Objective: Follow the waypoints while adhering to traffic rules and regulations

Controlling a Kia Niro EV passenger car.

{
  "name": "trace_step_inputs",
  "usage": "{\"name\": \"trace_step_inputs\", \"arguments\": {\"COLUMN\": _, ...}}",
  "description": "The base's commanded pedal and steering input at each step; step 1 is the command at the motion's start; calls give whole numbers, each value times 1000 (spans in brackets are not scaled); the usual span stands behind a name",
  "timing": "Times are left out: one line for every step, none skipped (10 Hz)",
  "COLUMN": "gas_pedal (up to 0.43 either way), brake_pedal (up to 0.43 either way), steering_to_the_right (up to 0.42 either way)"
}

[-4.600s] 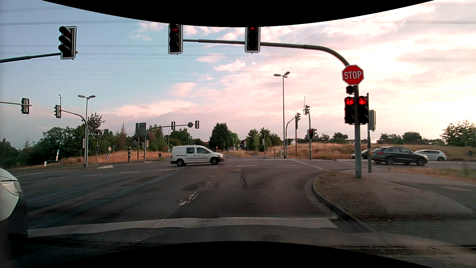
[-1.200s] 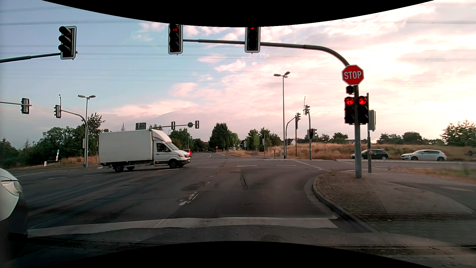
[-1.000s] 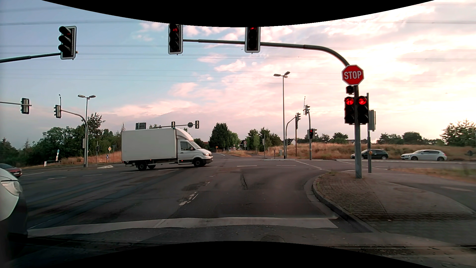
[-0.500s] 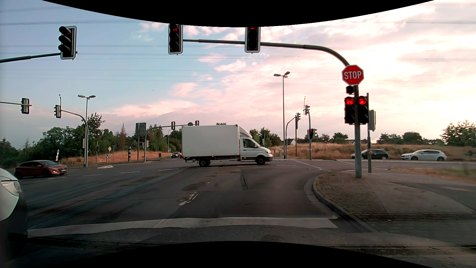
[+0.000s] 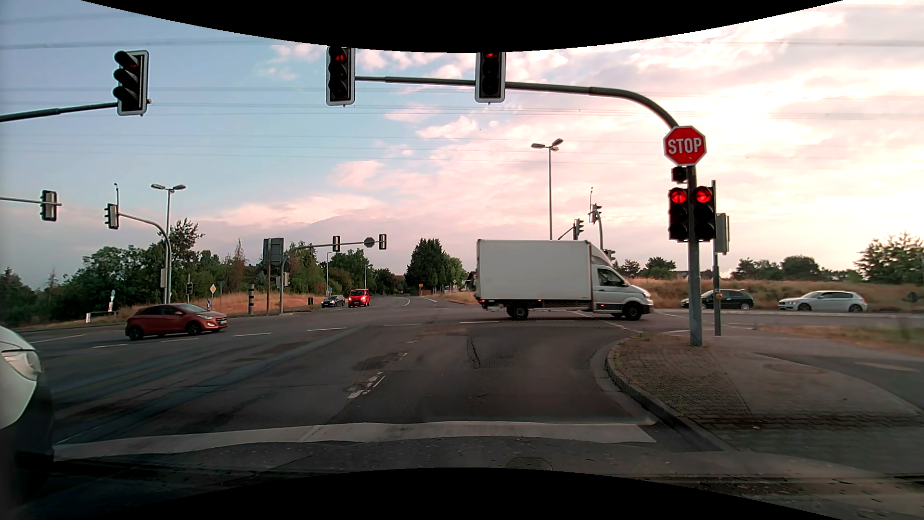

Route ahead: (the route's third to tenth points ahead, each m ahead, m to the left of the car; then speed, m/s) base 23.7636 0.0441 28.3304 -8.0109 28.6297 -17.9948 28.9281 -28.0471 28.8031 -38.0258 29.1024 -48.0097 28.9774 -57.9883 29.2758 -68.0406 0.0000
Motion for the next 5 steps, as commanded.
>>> {"name": "trace_step_inputs", "arguments": {"gas_pedal": 0, "brake_pedal": 280, "steering_to_the_right": 1}}
{"name": "trace_step_inputs", "arguments": {"gas_pedal": 0, "brake_pedal": 287, "steering_to_the_right": 1}}
{"name": "trace_step_inputs", "arguments": {"gas_pedal": 0, "brake_pedal": 287, "steering_to_the_right": 1}}
{"name": "trace_step_inputs", "arguments": {"gas_pedal": 0, "brake_pedal": 280, "steering_to_the_right": 1}}
{"name": "trace_step_inputs", "arguments": {"gas_pedal": 0, "brake_pedal": 280, "steering_to_the_right": 1}}
